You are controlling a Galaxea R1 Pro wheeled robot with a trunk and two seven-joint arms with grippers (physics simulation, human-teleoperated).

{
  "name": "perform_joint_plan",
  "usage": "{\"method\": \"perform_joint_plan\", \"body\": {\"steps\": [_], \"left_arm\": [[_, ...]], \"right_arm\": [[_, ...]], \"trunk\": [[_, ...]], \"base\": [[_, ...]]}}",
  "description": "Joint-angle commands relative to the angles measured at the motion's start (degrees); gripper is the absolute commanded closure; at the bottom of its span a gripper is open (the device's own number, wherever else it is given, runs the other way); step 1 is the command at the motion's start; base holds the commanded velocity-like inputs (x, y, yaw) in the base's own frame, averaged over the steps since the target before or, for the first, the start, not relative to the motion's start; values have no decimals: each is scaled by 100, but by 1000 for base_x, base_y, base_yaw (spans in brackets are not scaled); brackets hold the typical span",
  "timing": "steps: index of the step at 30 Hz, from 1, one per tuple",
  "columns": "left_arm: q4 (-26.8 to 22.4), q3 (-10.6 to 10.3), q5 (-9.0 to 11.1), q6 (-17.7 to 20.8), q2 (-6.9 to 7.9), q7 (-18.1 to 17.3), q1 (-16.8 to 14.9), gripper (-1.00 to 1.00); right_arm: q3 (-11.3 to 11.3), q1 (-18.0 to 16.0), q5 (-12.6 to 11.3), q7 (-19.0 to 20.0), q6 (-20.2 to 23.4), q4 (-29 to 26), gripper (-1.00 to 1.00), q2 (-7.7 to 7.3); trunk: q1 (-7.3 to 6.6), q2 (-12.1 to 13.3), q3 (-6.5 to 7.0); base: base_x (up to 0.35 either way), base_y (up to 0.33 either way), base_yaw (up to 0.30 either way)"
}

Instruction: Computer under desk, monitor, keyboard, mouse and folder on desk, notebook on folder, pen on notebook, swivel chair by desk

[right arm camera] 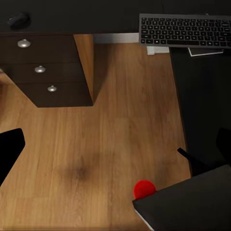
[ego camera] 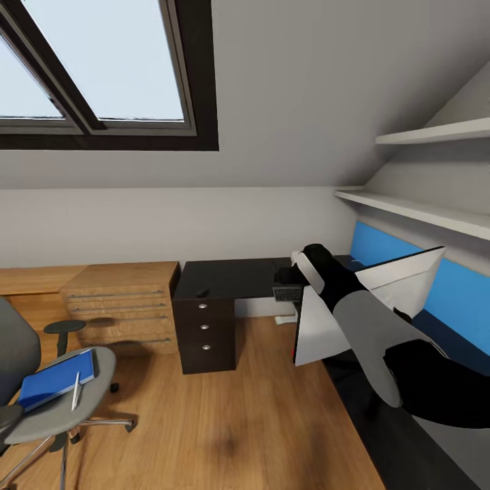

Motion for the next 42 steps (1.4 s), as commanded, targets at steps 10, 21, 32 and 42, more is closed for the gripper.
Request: {"method": "perform_joint_plan", "body": {"steps": [10,21,32,42], "left_arm": [[1,5,9,-16,-10,-15,-1,-100],[-1,2,8,-23,-4,-15,-1,-100],[-2,1,8,-24,-2,-16,-1,-100],[0,5,8,-24,-2,-16,-1,-100]], "right_arm": [[32,-1,-48,-54,16,-3,-100,-7],[33,-1,-48,-48,16,6,-100,-5],[32,-1,-48,-47,16,6,-100,-7],[33,-1,-48,-51,16,7,-100,-3]], "trunk": [[2,-3,-3],[2,-3,-3],[2,-3,-3],[2,-3,-3]], "base": [[-68,-68,0],[-33,-38,0],[-22,-88,0],[-1,-5,0]]}}
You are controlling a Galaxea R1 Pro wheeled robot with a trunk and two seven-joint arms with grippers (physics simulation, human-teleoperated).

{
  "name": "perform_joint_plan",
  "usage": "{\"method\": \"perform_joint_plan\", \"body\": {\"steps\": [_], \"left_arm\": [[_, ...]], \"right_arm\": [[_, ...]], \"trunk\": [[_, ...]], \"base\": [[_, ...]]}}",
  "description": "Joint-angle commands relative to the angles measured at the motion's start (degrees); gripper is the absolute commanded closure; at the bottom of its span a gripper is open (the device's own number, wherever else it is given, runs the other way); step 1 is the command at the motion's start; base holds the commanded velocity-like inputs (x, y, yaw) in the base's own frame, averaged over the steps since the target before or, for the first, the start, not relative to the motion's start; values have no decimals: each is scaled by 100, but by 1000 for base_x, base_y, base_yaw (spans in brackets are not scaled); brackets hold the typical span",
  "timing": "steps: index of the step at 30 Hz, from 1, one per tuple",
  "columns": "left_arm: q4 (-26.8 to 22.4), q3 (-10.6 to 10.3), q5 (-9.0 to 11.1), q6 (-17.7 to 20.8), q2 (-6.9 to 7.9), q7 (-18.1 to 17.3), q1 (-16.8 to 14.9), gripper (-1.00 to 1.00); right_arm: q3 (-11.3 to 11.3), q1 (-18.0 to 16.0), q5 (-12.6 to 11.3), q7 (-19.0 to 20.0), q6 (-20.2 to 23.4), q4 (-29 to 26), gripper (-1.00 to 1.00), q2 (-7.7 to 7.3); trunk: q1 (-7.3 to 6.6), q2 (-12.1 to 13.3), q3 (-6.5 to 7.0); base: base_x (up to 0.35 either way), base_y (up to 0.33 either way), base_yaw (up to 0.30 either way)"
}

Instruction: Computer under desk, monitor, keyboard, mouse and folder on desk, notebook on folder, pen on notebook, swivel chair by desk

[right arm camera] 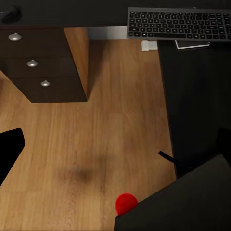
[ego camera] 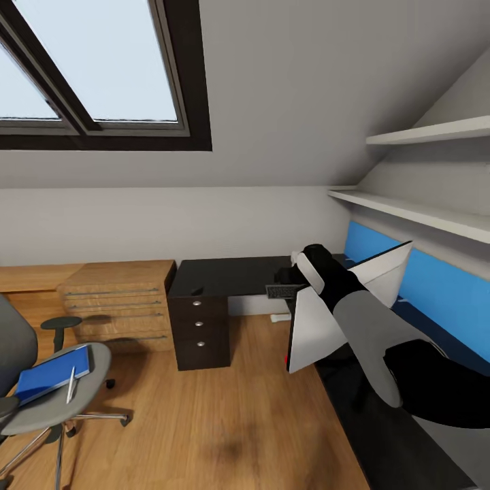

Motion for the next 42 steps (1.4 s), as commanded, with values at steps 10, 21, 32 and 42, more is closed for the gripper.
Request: {"method": "perform_joint_plan", "body": {"steps": [10,21,32,42], "left_arm": [[0,1,17,-17,-1,-8,-1,-100],[4,5,17,-16,-1,-7,-1,-100],[7,6,17,-16,-1,-7,-1,-100],[5,6,17,-16,-1,-8,-1,-100]], "right_arm": [[29,-2,-56,-70,9,-4,-100,44],[25,-2,-34,-56,-70,-217,-100,61],[11,9,-59,141,-138,-1578,-100,112],[69,48,-47,176,-755,-2126,-100,295]], "trunk": [[2,-4,-2],[2,-4,-2],[2,-4,-2],[2,-4,-2]], "base": [[-47,-78,0],[-8,-14,0],[0,0,0],[-33,84,0]]}}
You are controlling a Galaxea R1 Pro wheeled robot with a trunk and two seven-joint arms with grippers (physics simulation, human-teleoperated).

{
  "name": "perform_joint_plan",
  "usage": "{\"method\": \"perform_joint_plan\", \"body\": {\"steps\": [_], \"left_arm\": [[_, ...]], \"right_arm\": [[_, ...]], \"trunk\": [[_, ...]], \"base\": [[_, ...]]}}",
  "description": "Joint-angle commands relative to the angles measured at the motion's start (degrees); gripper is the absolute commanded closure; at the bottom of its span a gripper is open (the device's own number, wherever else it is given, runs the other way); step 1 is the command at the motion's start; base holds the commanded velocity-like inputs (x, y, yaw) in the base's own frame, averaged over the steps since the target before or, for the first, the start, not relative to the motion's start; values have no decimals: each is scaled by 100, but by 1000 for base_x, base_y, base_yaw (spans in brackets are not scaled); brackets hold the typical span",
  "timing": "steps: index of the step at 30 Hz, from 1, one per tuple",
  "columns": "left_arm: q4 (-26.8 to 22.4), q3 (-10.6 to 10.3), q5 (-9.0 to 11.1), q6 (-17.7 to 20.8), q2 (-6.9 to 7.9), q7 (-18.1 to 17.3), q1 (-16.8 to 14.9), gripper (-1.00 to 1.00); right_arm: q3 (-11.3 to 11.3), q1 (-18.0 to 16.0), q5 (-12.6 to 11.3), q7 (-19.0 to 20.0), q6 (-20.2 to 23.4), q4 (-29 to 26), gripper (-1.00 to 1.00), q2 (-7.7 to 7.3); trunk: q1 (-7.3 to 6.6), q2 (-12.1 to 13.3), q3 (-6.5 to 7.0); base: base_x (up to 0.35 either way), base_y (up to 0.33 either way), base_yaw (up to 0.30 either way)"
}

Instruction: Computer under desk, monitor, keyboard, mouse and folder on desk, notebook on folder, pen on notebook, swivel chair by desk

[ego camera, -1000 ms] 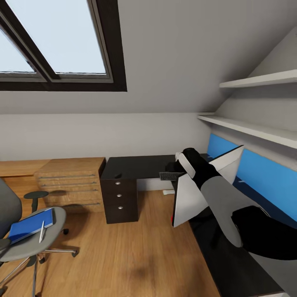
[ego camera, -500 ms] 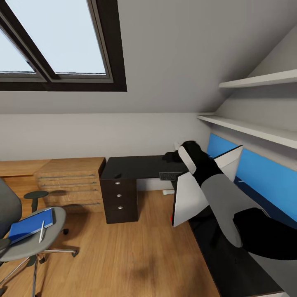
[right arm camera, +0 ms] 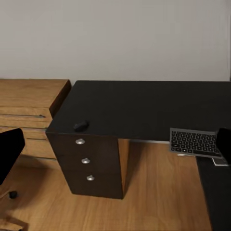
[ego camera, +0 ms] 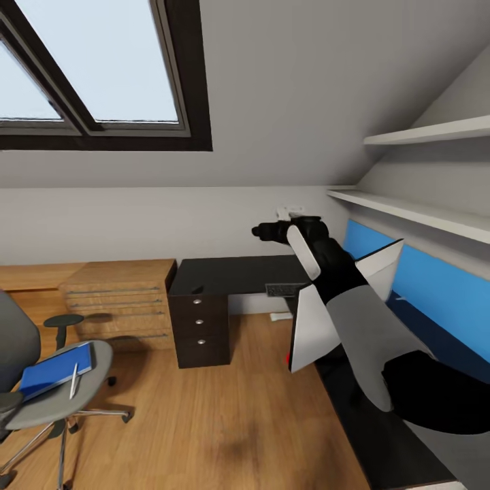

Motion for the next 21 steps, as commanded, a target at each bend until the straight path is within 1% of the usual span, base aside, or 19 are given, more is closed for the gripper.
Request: {"method": "perform_joint_plan", "body": {"steps": [1,6,9,11,13,17,21], "left_arm": [[5,5,16,-15,-1,-8,-1,-100],[6,5,16,-15,-6,-8,-1,-100],[7,5,16,-15,-8,-8,-1,-100],[7,5,16,-15,-9,-8,-3,-100],[7,5,16,-10,-9,-8,-2,-100],[7,5,16,-9,-10,-8,-3,-100],[7,5,16,-10,-10,-8,-2,-100]], "right_arm": [[45,-1,-57,-61,-85,-15,-100,5],[334,31,-51,-72,-476,-32,-100,22],[508,46,-54,-74,-606,-30,-100,26],[586,54,-59,-75,-655,-24,-100,32],[653,77,-64,-76,-702,-11,-100,43],[696,169,-66,-71,-744,61,-100,62],[716,245,-69,-63,-773,326,-100,82]], "trunk": [[1,-4,-3],[1,-4,-3],[1,-4,-3],[1,-4,-3],[1,-4,-3],[1,-4,-3],[1,-4,-3]], "base": [[-83,213,0],[-96,247,0],[-105,271,0],[-107,277,0],[-108,281,0],[-108,276,0],[-66,163,0]]}}
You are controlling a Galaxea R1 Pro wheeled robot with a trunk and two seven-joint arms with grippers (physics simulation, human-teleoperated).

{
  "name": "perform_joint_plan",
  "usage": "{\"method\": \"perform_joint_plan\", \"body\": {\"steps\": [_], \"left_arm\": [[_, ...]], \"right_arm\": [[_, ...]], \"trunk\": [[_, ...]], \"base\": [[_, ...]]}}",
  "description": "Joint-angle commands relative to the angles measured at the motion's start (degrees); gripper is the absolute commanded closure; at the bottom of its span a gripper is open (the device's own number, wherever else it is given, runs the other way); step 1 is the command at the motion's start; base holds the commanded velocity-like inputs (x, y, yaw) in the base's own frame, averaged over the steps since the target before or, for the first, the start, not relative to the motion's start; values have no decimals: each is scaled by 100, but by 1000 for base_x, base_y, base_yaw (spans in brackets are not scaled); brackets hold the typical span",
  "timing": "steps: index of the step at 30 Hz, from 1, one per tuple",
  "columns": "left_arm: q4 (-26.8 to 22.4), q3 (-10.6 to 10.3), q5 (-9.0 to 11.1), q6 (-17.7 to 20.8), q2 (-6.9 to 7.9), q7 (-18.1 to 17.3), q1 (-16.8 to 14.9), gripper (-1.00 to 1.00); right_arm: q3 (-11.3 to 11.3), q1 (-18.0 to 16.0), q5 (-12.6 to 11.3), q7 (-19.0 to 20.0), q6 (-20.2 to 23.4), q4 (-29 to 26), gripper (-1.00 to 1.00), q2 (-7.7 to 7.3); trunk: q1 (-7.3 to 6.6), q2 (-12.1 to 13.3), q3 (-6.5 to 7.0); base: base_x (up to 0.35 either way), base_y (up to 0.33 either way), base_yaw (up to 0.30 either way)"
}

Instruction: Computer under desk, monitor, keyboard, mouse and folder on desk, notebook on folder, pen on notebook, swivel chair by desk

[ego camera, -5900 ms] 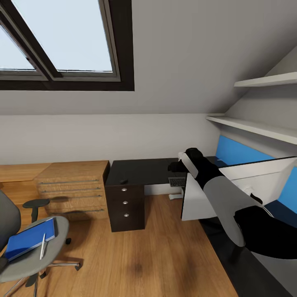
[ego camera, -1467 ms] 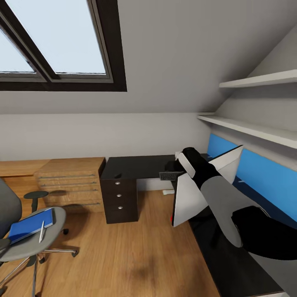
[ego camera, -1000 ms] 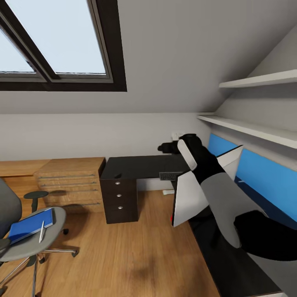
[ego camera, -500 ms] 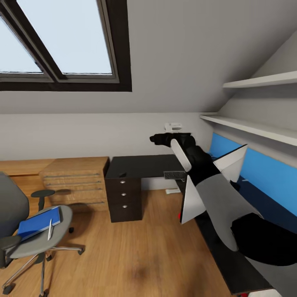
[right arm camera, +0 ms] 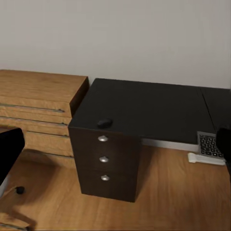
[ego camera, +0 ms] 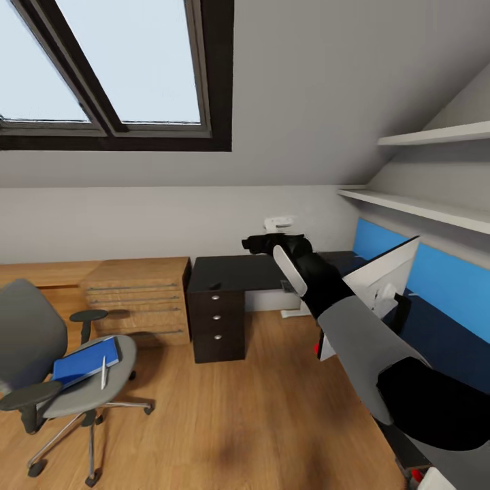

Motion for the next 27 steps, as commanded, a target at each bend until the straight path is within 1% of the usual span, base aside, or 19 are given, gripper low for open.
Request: {"method": "perform_joint_plan", "body": {"steps": [1,7,12,17,18,22,27], "left_arm": [[4,5,16,-16,-1,-8,-1,-100],[3,5,16,-18,-1,-8,-1,-100],[3,5,16,-19,-1,-8,-1,-100],[4,5,16,-19,-1,-8,-1,-100],[2,5,16,-19,-1,-8,-1,-100],[3,5,16,-19,-1,-8,-1,-100],[4,5,16,-17,-1,-8,-1,-100]], "right_arm": [[18,9,-63,-47,3,81,-100,6],[27,93,-73,-11,-204,519,-100,28],[75,330,-70,67,-562,758,-100,65],[223,515,-68,182,-892,874,-100,88],[299,561,-68,221,-984,897,-100,91],[406,708,-68,267,-1112,918,-100,94],[459,975,-67,291,-1207,929,-100,100]], "trunk": [[2,-5,-2],[2,-5,-2],[2,-5,-2],[2,-5,-2],[2,-5,-2],[2,-5,-2],[2,-5,-2]], "base": [[-37,91,0],[-18,45,0],[-5,13,0],[-2,4,0],[-1,2,0],[0,1,0],[0,0,0]]}}
